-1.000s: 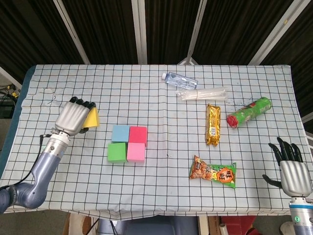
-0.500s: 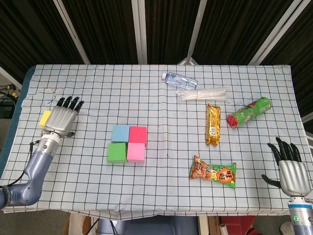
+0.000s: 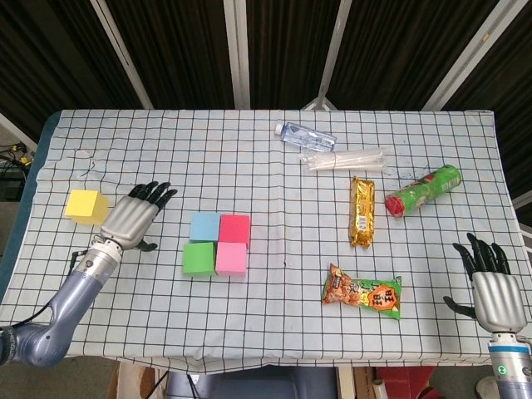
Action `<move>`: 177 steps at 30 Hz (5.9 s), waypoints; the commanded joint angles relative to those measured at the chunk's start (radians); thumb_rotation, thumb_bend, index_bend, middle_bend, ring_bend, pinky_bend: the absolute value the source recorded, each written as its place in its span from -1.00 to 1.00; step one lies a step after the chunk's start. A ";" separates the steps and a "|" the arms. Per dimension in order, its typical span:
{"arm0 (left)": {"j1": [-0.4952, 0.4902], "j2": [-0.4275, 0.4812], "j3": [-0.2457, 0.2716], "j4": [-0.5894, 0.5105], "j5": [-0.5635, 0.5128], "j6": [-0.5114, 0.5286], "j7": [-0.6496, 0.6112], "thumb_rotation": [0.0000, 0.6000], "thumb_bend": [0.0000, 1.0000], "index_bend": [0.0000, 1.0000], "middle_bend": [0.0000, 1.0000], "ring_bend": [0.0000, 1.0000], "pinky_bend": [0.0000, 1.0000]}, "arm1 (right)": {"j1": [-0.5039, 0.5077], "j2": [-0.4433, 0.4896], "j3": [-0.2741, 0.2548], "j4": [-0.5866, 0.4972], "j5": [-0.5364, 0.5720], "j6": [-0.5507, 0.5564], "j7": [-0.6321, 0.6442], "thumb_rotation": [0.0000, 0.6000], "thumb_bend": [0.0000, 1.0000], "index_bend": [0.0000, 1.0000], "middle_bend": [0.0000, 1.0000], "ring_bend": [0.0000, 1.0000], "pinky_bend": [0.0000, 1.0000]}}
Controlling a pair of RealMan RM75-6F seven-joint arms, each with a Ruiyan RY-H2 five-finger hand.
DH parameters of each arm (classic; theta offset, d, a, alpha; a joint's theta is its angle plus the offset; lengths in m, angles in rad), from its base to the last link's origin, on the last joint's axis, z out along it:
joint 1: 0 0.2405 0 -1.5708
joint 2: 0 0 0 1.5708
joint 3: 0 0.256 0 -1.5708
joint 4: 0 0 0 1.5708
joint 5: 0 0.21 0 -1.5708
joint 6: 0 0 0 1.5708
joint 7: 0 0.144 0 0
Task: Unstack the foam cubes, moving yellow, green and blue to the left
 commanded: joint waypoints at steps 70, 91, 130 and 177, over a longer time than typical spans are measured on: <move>-0.108 -0.238 0.085 0.016 -0.078 0.000 0.155 1.00 -1.00 -0.89 -0.19 -0.25 -0.11 | -0.013 0.030 0.009 0.003 0.000 0.019 0.084 1.00 -0.88 -0.66 -0.95 -0.77 -1.00; -0.039 -0.035 0.072 0.038 -0.057 0.064 0.078 1.00 -0.64 -0.81 -0.17 -0.15 -0.07 | -0.007 0.027 0.008 0.007 0.007 0.001 0.086 1.00 -0.88 -0.66 -0.95 -0.77 -1.00; -0.157 -0.393 -0.052 0.243 -0.142 0.069 0.156 1.00 -1.00 -1.00 -1.00 -1.00 -0.65 | -0.006 0.039 0.008 0.011 0.016 -0.012 0.124 1.00 -0.88 -0.66 -0.95 -0.77 -1.00; -0.163 -0.483 -0.106 0.321 -0.067 0.144 0.219 1.00 -0.52 -0.52 0.06 -0.11 -0.09 | -0.006 0.047 0.002 0.009 0.006 -0.017 0.149 1.00 -0.88 -0.66 -0.95 -0.77 -1.00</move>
